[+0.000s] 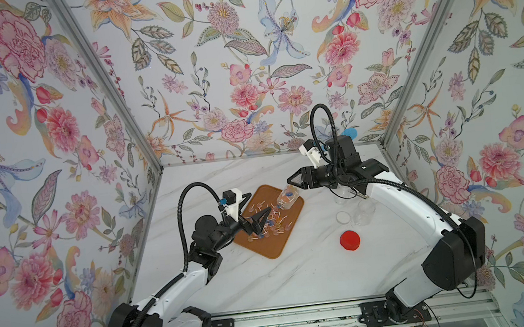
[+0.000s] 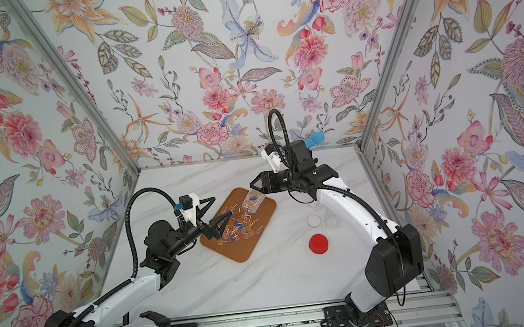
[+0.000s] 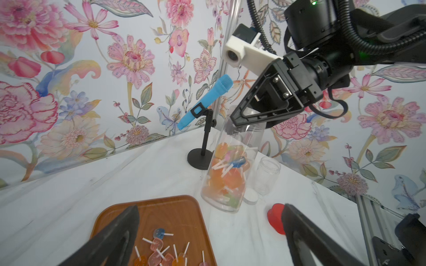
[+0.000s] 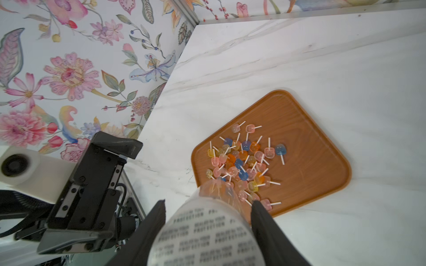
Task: Pour the candies out of the jar
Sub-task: Pick up the jar from the center of the board.
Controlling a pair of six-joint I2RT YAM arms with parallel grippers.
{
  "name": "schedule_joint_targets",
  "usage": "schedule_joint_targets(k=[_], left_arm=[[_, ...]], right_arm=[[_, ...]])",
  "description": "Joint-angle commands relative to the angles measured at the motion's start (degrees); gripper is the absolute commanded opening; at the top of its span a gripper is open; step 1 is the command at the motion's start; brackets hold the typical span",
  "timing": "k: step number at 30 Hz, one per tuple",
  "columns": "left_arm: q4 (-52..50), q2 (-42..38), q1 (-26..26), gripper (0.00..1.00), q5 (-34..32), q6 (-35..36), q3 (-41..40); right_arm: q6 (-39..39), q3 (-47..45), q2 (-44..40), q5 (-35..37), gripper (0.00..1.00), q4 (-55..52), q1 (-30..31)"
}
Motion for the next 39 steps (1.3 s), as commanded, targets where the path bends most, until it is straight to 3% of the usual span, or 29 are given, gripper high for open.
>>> schedule_joint_targets(k=[1, 6, 17, 30, 35, 39], left_arm=[[3.6, 1.1, -1.8, 0.99, 5.2, 1.6, 2.8], [5.3, 4.2, -3.0, 0.99, 7.0, 2.0, 6.4], [6.2, 8.6, -4.8, 0.90, 9.3, 1.5, 10.9], [5.0, 5.8, -4.9, 0.82, 7.0, 1.7, 10.2], [4.0, 6.5, -4.9, 0.72, 7.3, 1.7, 10.6], [3.8, 7.8, -4.9, 0.71, 7.7, 1.2, 10.8]], right_arm=[[5.0, -0.8, -3.2, -10.9, 0.37, 6.8, 0.2], [9.6, -0.7, -3.2, -17.2, 0.36, 11.5, 0.4], [16.2, -3.9, -5.1, -19.6, 0.35, 21.5, 2.1], [15.4, -4.8, -4.6, -19.0, 0.33, 21.4, 2.0], [15.3, -5.3, -4.6, -18.7, 0.33, 21.6, 2.4], [15.8, -5.9, -5.1, -18.7, 0.33, 22.5, 2.9]])
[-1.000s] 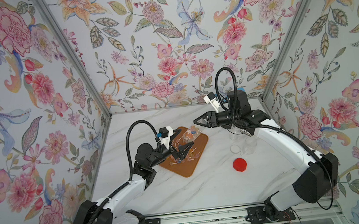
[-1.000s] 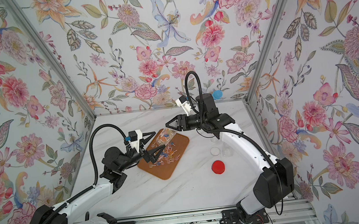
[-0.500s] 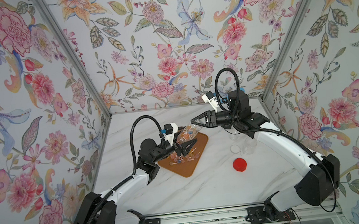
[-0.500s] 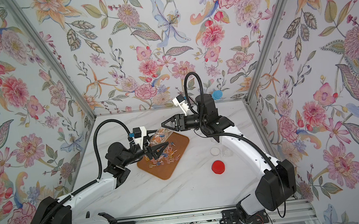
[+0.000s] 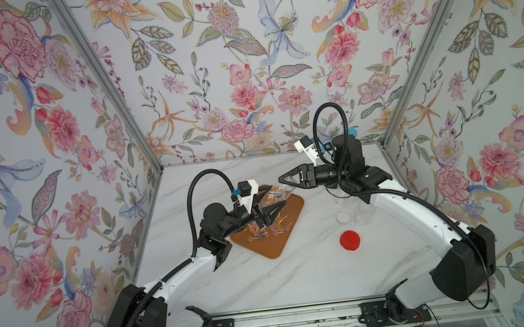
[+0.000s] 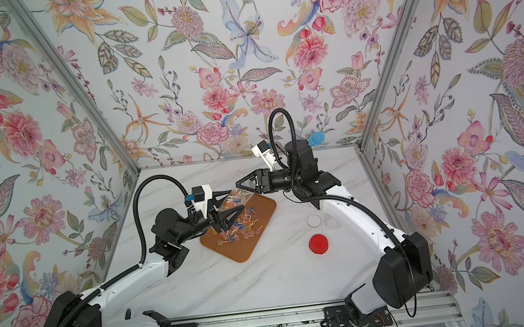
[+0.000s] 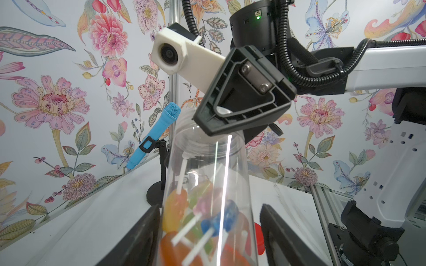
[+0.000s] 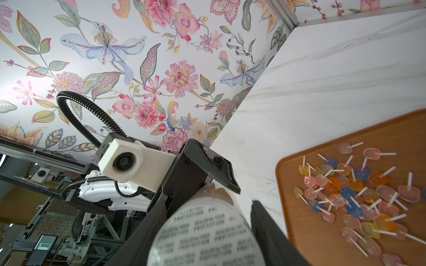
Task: Pour the candies out of the jar
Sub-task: Pick up the jar from the center of the board.
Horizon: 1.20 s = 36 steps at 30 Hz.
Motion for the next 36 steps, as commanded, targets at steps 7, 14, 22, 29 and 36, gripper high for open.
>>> schedule_joint_targets(k=[7, 14, 22, 29, 36], left_arm=[[0.0, 1.4, -0.4, 0.66, 0.1, 0.1, 1.6], [-0.4, 1.0, -0.4, 0.54, 0.3, 0.5, 1.9], [-1.9, -0.2, -0.4, 0.12, 0.1, 1.0, 1.8], [-1.0, -0.3, -0.6, 0.00, -4.6, 1.8, -1.3], [0.9, -2.7, -2.6, 0.00, -17.6, 5.3, -5.4]], right_arm=[[1.0, -0.2, -1.7, -1.0, 0.32, 3.5, 0.7], [0.7, -0.4, -1.8, -1.0, 0.32, 3.2, 0.7], [0.8, 0.0, -1.5, 1.9, 0.44, 3.2, 0.3], [2.7, 0.0, -1.6, 10.3, 0.91, 4.6, 0.4], [6.9, -2.6, -2.6, 25.2, 0.89, 1.6, 2.3]])
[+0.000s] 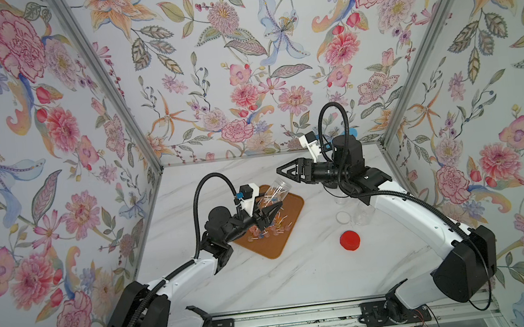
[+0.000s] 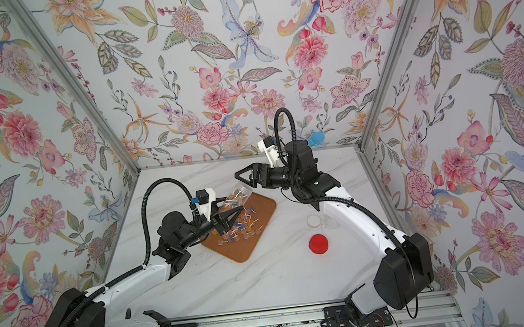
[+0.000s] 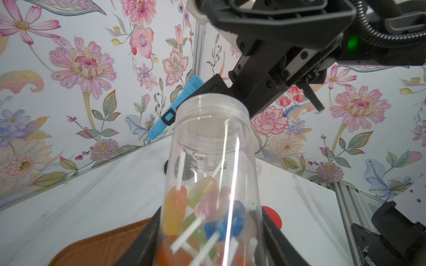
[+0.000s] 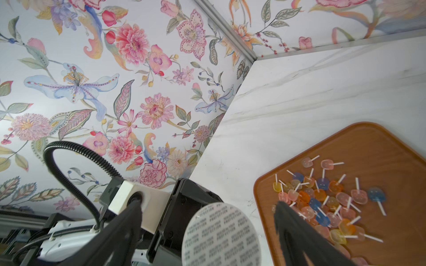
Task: Pour the candies out of the jar
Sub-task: Pick up the jar from the center of the board, then unscrew the lid from the jar.
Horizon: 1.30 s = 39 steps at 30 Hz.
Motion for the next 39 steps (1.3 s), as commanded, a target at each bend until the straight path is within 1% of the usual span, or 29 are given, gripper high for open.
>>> schedule_joint_targets(k=[1, 4, 10, 15, 19, 21, 24, 28, 33, 35, 39], left_arm=[[3.0, -3.1, -1.8, 0.00, -9.3, 4.6, -1.2], [2.7, -4.3, -2.9, 0.00, -14.6, 8.0, -2.2], [3.0, -6.2, -5.1, 0.00, -20.5, 12.0, -4.2], [1.7, -6.8, -5.9, 0.00, -21.8, 13.4, -4.8], [0.5, -7.4, -6.2, 0.00, -22.6, 13.9, -4.9], [0.5, -7.7, -6.2, 0.00, -22.9, 14.1, -5.1], [0.3, -8.2, -6.2, 0.00, -23.0, 14.3, -5.0], [-0.9, -8.5, -6.3, 0.00, -23.2, 14.6, -4.9], [-1.2, -8.8, -6.7, 0.00, -24.3, 14.5, -5.3], [-1.0, -8.9, -6.8, 0.00, -24.4, 14.2, -5.3], [-0.2, -8.8, -7.4, 0.00, -25.7, 13.9, -5.7]], right_arm=[[3.2, -1.7, -1.7, 9.3, 0.88, -0.6, 1.8], [4.9, -2.0, -1.5, 10.5, 0.87, -0.5, 2.6], [6.1, -2.5, -0.4, 11.2, 0.86, 0.9, 4.6], [7.1, -2.0, 1.0, 10.4, 0.80, 3.4, 6.2], [7.1, -0.5, 2.4, 10.8, 0.75, 2.0, 7.1], [7.0, -0.2, 2.9, 11.3, 0.74, 1.6, 7.1], [7.0, 0.2, 3.6, 12.0, 0.73, 1.2, 8.9], [7.5, 0.5, 4.5, 11.7, 0.64, 2.3, 9.3], [7.6, 1.6, 5.3, 12.0, 0.59, 2.2, 10.0], [7.6, 1.8, 5.5, 12.6, 0.59, 2.3, 10.3], [7.9, 1.5, 5.1, 14.8, 0.69, 3.2, 10.8]])
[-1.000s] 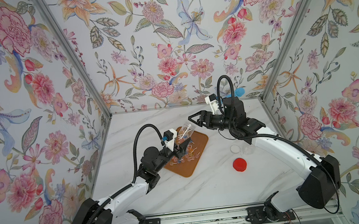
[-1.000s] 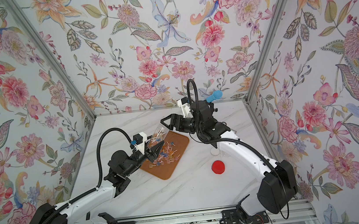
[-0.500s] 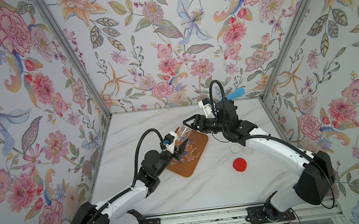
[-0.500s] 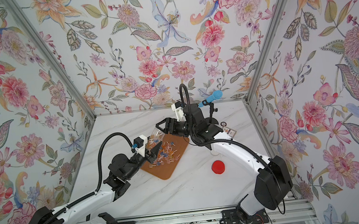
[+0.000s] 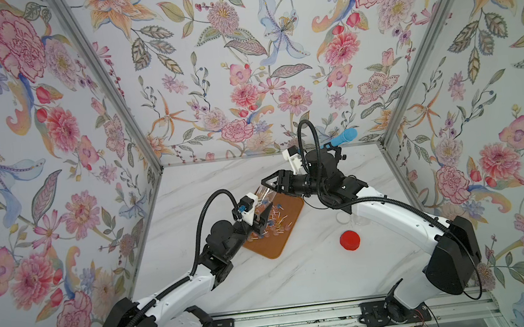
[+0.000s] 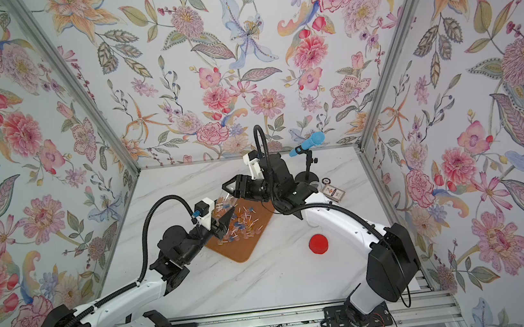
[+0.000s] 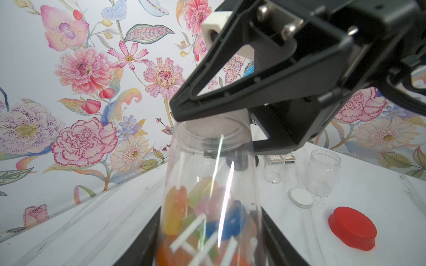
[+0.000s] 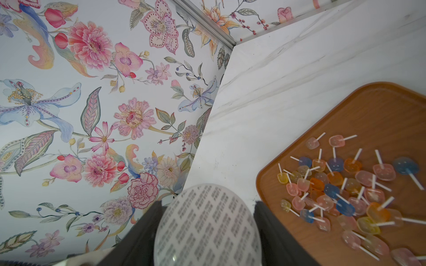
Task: Pour the candies out of the jar
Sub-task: Unscrew the lid from the jar.
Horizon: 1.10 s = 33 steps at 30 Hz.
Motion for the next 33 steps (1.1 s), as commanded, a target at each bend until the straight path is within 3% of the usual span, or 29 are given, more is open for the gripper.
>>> schedule_joint_targets(k=[1, 5, 17, 20, 28, 33], left_arm=[[3.5, -1.3, -1.1, 0.00, -2.0, 0.3, -0.4], [4.1, -1.3, -1.6, 0.00, -3.4, 0.6, -0.5], [4.5, -2.1, -2.2, 0.00, -4.3, -0.2, -0.3], [5.7, -2.9, -2.0, 0.00, -0.8, -3.0, 0.1], [15.8, -1.2, 0.3, 0.00, 22.1, -14.1, 3.0], [20.8, 0.9, 2.9, 0.00, 30.2, -20.2, 3.6]], right_arm=[[1.1, 1.2, 0.0, 3.4, 0.69, 2.4, 0.8], [3.5, -0.5, -0.3, 4.9, 0.67, 5.7, 0.8], [1.6, -1.9, -1.6, 6.8, 0.37, 7.5, 1.5], [-2.7, -2.0, -1.4, 0.6, 0.32, 11.7, 1.0], [-7.5, -0.9, 0.2, -27.0, 0.20, 23.3, -2.2], [-12.0, -0.6, -1.4, -32.3, 0.18, 20.5, -2.4]])
